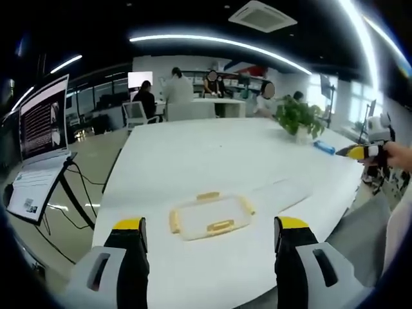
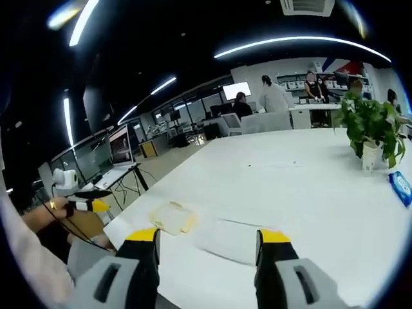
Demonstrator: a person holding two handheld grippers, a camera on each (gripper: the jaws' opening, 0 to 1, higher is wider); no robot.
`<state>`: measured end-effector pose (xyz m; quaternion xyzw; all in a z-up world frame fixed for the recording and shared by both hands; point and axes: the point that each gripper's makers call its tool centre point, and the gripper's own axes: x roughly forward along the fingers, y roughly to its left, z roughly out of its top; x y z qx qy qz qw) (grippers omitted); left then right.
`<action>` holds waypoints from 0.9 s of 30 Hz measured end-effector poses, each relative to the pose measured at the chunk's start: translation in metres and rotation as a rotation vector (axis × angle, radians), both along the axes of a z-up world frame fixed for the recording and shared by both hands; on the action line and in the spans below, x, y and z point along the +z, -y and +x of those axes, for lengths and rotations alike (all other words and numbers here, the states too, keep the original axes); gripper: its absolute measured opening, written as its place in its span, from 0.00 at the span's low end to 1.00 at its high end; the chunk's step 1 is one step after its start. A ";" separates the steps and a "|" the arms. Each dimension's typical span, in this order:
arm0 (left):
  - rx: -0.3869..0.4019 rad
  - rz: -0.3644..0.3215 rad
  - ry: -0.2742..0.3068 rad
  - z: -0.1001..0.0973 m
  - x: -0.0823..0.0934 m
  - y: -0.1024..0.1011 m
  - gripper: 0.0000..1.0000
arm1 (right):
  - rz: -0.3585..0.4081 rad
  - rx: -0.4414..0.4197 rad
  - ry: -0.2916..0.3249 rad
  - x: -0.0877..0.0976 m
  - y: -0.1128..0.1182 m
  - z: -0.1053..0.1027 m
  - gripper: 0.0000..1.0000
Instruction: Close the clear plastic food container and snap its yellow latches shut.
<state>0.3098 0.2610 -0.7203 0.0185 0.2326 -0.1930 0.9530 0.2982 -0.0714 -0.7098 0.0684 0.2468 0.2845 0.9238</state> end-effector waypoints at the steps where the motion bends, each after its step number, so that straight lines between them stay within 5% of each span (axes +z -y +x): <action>1: -0.002 0.004 -0.002 0.001 -0.002 0.000 0.79 | -0.012 0.012 -0.003 -0.001 -0.001 0.001 0.58; 11: -0.065 0.047 -0.060 0.008 -0.019 0.003 0.78 | -0.057 0.087 -0.015 -0.011 -0.017 0.017 0.58; 23: -0.153 0.102 -0.094 0.025 -0.035 -0.001 0.75 | -0.051 0.243 0.005 -0.016 -0.066 0.037 0.59; 27: -0.196 0.122 -0.123 0.030 -0.048 0.007 0.75 | -0.112 0.316 0.020 -0.023 -0.081 0.044 0.59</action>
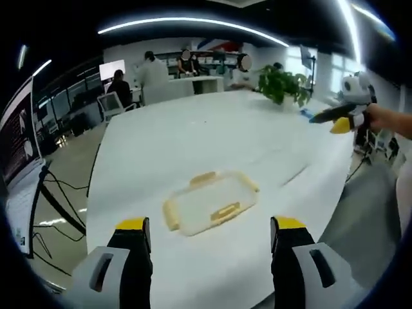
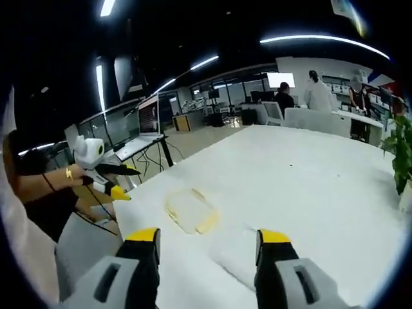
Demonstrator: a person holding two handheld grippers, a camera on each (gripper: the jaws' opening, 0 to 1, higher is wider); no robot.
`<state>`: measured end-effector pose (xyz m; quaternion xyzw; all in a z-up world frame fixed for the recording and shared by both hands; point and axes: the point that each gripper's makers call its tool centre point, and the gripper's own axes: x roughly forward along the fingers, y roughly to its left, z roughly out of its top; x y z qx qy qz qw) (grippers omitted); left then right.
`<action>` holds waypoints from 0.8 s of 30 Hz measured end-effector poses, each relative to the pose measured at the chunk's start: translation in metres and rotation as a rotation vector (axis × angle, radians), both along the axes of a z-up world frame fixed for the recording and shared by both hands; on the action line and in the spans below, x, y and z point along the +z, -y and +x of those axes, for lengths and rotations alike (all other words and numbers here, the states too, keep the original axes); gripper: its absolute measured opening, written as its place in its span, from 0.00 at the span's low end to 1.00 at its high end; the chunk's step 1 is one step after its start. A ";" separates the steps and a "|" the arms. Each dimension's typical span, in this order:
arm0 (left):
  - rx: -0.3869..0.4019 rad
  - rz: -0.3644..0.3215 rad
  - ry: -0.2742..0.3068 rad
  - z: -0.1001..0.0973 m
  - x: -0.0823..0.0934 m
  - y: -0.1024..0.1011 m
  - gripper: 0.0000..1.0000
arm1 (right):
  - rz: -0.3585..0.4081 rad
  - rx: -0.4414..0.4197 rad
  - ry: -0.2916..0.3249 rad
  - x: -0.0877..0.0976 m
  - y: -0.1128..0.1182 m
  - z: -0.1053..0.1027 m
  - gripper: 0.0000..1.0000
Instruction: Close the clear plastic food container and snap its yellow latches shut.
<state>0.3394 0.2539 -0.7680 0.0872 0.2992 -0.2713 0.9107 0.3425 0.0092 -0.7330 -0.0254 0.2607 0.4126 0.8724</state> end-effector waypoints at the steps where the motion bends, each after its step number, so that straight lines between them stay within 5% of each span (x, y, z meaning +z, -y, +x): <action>1: -0.010 0.004 -0.004 0.001 -0.002 0.002 0.75 | -0.021 0.026 0.008 -0.002 -0.004 0.002 0.59; 15: -0.241 0.151 -0.066 0.027 -0.026 0.015 0.76 | -0.204 0.306 0.007 -0.039 -0.045 0.019 0.59; 24: -0.414 0.251 -0.151 0.034 -0.045 0.020 0.74 | -0.258 0.374 -0.035 -0.052 -0.071 0.040 0.59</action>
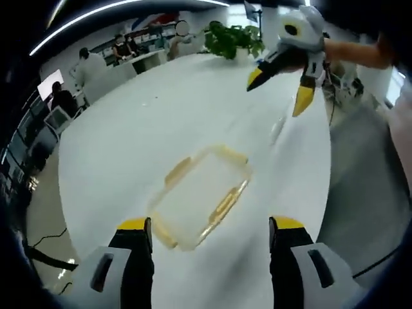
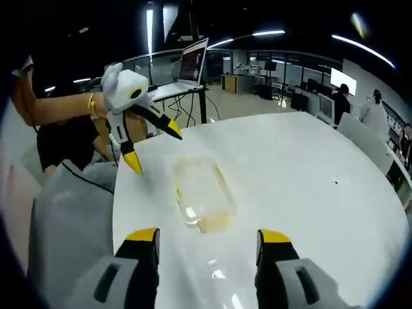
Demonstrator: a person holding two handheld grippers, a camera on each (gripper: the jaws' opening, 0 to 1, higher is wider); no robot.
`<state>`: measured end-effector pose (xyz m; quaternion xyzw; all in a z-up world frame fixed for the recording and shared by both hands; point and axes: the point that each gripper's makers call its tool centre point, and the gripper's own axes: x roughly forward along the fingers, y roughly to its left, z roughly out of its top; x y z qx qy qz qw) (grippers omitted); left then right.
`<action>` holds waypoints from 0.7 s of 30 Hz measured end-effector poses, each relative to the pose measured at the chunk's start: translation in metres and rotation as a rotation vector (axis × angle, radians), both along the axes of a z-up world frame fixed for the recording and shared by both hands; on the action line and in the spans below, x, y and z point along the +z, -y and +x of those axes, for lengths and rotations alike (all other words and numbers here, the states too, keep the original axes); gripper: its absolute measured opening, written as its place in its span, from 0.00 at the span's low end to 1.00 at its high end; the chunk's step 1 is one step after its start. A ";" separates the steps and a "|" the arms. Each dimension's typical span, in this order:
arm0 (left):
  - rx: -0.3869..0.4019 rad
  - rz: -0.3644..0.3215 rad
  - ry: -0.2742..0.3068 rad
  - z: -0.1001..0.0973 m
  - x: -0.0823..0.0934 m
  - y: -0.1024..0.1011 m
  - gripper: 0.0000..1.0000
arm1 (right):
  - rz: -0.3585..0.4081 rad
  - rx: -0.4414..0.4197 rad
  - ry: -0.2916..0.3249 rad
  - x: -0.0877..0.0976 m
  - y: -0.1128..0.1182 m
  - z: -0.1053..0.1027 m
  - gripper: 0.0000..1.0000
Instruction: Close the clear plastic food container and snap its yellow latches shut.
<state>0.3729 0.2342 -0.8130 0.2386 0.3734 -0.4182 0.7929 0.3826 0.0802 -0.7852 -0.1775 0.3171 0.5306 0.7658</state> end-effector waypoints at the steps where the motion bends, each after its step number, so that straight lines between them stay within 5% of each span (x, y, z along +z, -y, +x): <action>1: -0.011 0.004 0.001 0.002 -0.002 0.000 0.74 | -0.008 0.015 -0.005 -0.002 -0.003 0.000 0.59; 9: -0.079 0.084 -0.035 0.019 -0.026 -0.019 0.74 | -0.110 0.107 -0.062 -0.036 -0.020 0.000 0.60; 12: -0.105 0.104 -0.043 0.023 -0.030 -0.022 0.74 | -0.197 0.150 -0.015 -0.047 -0.020 0.006 0.59; 21: -0.158 0.115 -0.091 0.034 -0.044 -0.026 0.74 | -0.227 0.201 -0.058 -0.066 -0.040 0.013 0.59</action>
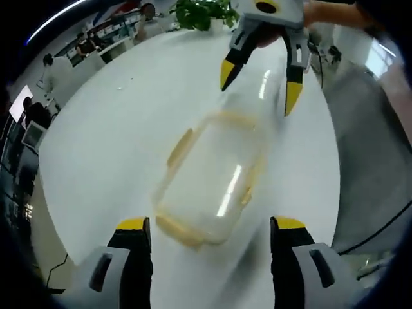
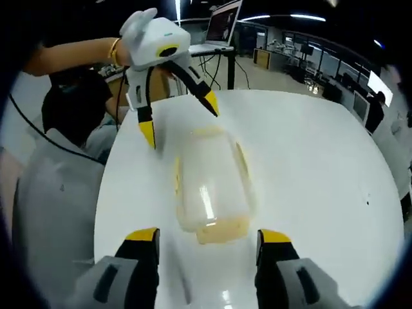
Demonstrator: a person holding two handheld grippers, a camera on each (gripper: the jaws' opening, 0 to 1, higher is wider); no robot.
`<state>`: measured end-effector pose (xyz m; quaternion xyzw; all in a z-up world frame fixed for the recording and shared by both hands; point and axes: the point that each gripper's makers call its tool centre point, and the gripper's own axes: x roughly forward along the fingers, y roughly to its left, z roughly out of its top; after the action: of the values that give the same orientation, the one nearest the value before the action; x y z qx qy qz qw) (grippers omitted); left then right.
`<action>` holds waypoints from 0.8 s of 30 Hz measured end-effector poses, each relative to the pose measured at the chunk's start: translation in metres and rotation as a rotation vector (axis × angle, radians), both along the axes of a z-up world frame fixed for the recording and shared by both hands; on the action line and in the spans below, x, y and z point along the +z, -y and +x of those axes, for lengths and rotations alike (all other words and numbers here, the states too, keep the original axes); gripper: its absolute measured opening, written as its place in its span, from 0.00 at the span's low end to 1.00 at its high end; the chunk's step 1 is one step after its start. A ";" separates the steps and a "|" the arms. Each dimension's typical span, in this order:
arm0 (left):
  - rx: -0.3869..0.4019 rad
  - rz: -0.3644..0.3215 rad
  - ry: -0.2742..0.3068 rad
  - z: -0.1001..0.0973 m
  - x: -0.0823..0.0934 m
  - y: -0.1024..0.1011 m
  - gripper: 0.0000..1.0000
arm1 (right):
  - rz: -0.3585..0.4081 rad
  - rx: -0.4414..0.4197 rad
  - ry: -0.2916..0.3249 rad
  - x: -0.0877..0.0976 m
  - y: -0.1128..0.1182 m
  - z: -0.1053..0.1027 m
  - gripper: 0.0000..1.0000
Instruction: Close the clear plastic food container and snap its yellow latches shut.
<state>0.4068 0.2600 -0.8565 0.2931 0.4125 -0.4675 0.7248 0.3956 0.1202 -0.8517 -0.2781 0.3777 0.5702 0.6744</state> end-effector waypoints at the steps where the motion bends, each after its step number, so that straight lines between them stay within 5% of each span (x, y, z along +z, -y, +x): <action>1: 0.000 0.006 -0.002 0.002 -0.002 -0.001 0.74 | -0.012 0.003 -0.007 -0.004 0.001 0.000 0.59; 9: 0.017 -0.024 -0.032 0.010 -0.009 -0.001 0.73 | -0.067 0.034 0.000 -0.019 0.003 0.003 0.58; 15: -0.060 0.047 -0.060 0.001 -0.025 -0.004 0.69 | -0.067 0.008 -0.042 -0.029 -0.003 -0.001 0.57; 20: -0.113 0.115 -0.062 -0.003 -0.034 -0.008 0.69 | -0.114 0.054 -0.001 -0.038 0.000 0.000 0.55; 24: -0.127 0.099 -0.073 -0.004 -0.033 -0.005 0.68 | -0.102 0.045 0.006 -0.038 -0.005 0.005 0.54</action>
<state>0.4032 0.2646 -0.8900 0.3370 0.4419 -0.5020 0.6627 0.4009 0.1253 -0.8892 -0.3221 0.3979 0.5647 0.6474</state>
